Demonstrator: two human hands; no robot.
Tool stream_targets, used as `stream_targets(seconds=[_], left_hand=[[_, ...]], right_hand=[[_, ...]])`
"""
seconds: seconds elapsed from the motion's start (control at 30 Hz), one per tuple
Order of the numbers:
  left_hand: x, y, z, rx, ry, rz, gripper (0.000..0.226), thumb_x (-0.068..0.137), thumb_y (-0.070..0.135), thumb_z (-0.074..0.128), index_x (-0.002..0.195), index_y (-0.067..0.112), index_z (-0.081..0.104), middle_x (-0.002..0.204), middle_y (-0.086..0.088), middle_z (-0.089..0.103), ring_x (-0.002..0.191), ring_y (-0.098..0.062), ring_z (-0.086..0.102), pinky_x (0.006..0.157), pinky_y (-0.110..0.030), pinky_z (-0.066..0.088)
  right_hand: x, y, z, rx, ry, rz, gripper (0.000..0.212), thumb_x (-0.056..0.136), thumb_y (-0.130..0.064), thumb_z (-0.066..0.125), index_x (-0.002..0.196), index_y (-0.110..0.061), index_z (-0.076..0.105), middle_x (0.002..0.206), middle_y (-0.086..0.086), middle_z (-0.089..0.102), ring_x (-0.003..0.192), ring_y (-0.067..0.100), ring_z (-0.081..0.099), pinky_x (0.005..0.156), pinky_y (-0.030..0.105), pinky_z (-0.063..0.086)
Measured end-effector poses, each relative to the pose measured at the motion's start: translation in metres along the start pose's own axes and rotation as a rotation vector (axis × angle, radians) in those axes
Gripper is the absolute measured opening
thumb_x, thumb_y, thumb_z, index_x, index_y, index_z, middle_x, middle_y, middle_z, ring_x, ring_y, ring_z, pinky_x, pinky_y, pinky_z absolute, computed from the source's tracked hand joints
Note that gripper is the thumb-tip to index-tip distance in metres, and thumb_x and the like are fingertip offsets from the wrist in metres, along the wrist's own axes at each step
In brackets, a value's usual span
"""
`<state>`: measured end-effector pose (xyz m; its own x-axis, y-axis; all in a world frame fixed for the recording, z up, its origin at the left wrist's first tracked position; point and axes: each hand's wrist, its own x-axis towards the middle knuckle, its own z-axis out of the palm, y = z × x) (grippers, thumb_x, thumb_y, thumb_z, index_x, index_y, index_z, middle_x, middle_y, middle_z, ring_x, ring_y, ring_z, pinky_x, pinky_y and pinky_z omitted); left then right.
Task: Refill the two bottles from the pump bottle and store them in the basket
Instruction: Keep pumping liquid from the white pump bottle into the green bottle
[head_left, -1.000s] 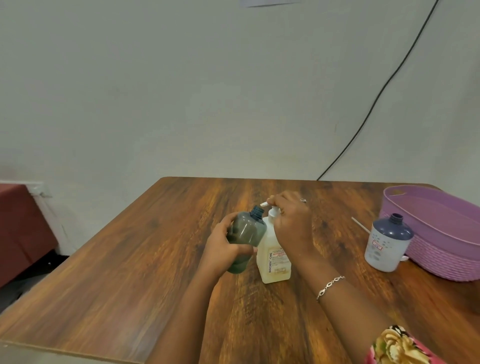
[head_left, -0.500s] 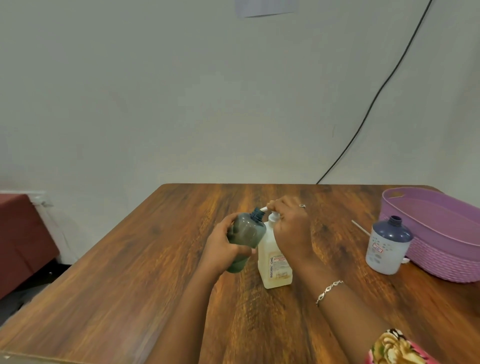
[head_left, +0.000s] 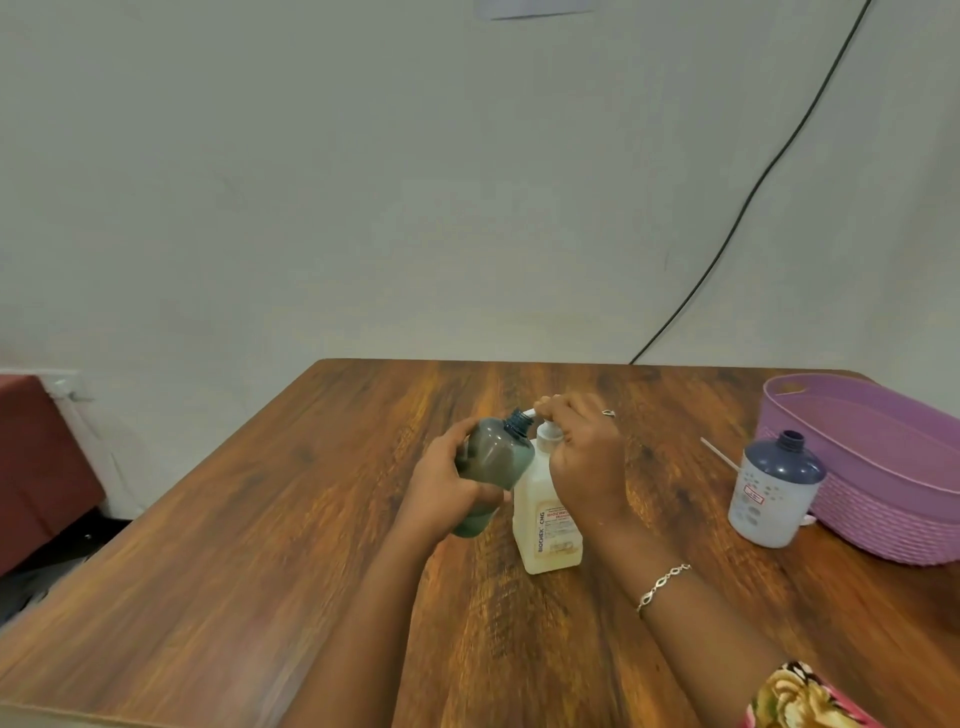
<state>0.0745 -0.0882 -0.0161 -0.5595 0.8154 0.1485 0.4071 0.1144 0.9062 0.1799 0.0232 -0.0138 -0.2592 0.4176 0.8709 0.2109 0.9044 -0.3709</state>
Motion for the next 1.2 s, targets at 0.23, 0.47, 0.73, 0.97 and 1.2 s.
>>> stream_targets(seconds=[0.23, 0.47, 0.73, 0.97, 1.2], left_hand=[[0.002, -0.004, 0.000, -0.007, -0.002, 0.009, 0.086, 0.062, 0.008, 0.079, 0.136, 0.029, 0.041, 0.126, 0.001, 0.046, 0.106, -0.018, 0.049, 0.076, -0.029, 0.044], [-0.001, -0.006, 0.000, -0.013, 0.004, 0.000, 0.084, 0.063, 0.008, 0.078, 0.135, 0.029, 0.042, 0.126, 0.001, 0.045, 0.104, -0.018, 0.048, 0.073, -0.028, 0.044], [-0.001, 0.000, -0.002, -0.022, 0.003, 0.004, 0.081, 0.064, 0.006, 0.078, 0.133, 0.031, 0.043, 0.124, 0.002, 0.044, 0.104, -0.019, 0.048, 0.072, -0.027, 0.044], [-0.002, 0.001, -0.002, -0.032, -0.005, -0.006, 0.079, 0.065, 0.003, 0.076, 0.131, 0.033, 0.044, 0.120, 0.004, 0.044, 0.100, -0.017, 0.048, 0.074, -0.030, 0.044], [-0.003, 0.002, -0.004, -0.021, -0.009, 0.009, 0.079, 0.064, 0.005, 0.077, 0.131, 0.032, 0.045, 0.120, 0.004, 0.045, 0.096, -0.013, 0.048, 0.069, -0.026, 0.044]], right_hand=[[0.002, -0.003, 0.000, 0.004, 0.037, -0.006, 0.039, 0.070, 0.001, 0.032, 0.080, -0.003, 0.070, 0.079, 0.007, 0.064, 0.074, 0.020, 0.058, 0.060, 0.024, 0.045], [0.002, -0.002, -0.001, -0.041, -0.010, -0.001, 0.029, 0.068, 0.011, 0.046, 0.077, -0.001, 0.070, 0.074, 0.008, 0.064, 0.066, 0.024, 0.059, 0.055, 0.025, 0.046], [0.009, -0.004, -0.002, -0.064, -0.041, 0.009, 0.024, 0.063, 0.016, 0.059, 0.074, -0.002, 0.070, 0.072, 0.009, 0.065, 0.062, 0.024, 0.059, 0.050, 0.028, 0.047], [0.006, -0.003, -0.004, -0.047, -0.078, 0.035, 0.026, 0.065, 0.014, 0.054, 0.078, -0.001, 0.071, 0.075, 0.009, 0.065, 0.065, 0.025, 0.060, 0.056, 0.026, 0.046], [0.012, -0.005, -0.005, -0.067, -0.064, 0.036, 0.024, 0.063, 0.017, 0.063, 0.074, -0.003, 0.070, 0.072, 0.007, 0.064, 0.063, 0.025, 0.057, 0.052, 0.029, 0.045]])
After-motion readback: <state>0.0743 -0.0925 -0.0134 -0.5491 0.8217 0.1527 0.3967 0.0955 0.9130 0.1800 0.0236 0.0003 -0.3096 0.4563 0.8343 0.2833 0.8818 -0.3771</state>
